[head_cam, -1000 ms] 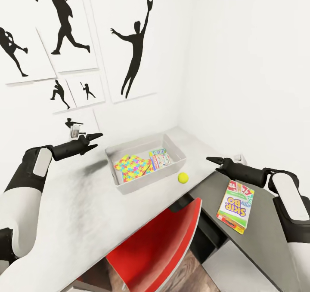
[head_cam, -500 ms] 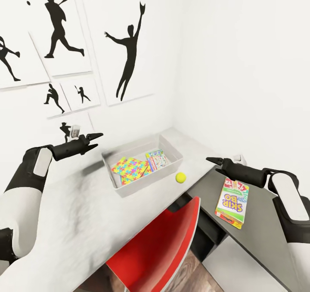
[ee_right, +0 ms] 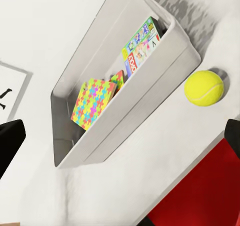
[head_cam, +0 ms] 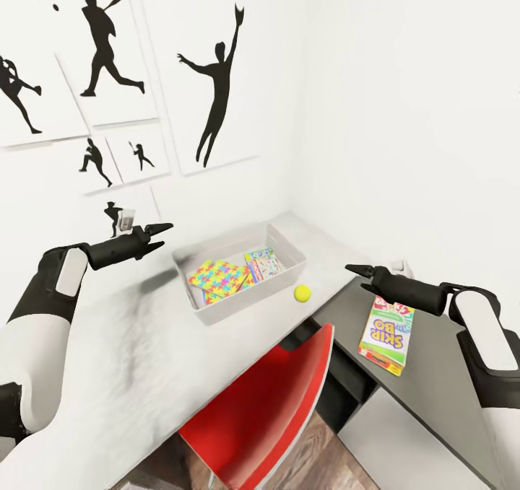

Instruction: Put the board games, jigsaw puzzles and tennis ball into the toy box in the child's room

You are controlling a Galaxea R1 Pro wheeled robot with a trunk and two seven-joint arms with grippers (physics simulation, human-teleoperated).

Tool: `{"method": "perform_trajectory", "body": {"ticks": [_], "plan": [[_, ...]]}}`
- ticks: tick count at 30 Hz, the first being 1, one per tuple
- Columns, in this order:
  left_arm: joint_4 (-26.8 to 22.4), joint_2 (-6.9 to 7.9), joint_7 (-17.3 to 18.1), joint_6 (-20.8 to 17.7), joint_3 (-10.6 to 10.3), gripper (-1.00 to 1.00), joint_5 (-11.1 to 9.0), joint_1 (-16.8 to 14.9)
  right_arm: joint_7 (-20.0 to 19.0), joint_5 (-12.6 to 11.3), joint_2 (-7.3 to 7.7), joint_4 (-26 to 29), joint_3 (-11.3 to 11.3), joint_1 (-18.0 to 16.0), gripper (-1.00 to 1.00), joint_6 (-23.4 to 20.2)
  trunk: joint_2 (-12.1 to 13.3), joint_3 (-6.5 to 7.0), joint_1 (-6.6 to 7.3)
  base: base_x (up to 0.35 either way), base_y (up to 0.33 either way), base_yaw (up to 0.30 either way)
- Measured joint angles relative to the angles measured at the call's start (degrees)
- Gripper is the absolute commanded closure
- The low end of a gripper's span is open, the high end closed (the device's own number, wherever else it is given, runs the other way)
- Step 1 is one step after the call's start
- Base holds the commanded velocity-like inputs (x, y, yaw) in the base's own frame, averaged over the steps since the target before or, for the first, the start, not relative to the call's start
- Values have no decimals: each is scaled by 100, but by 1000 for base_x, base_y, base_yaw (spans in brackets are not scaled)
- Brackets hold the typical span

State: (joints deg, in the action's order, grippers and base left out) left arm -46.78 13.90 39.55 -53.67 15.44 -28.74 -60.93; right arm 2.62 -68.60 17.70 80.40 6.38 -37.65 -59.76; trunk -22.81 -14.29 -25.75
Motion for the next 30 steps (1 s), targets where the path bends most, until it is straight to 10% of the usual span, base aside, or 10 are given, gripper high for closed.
{"method": "perform_trajectory", "body": {"ticks": [30], "plan": [[-2, -2, 154, 0, 4, -100, 0, -1, 0, -4, -3, 1, -9, 2, -100, 1, 0, 126, 1, -91, 6, -149]]}}
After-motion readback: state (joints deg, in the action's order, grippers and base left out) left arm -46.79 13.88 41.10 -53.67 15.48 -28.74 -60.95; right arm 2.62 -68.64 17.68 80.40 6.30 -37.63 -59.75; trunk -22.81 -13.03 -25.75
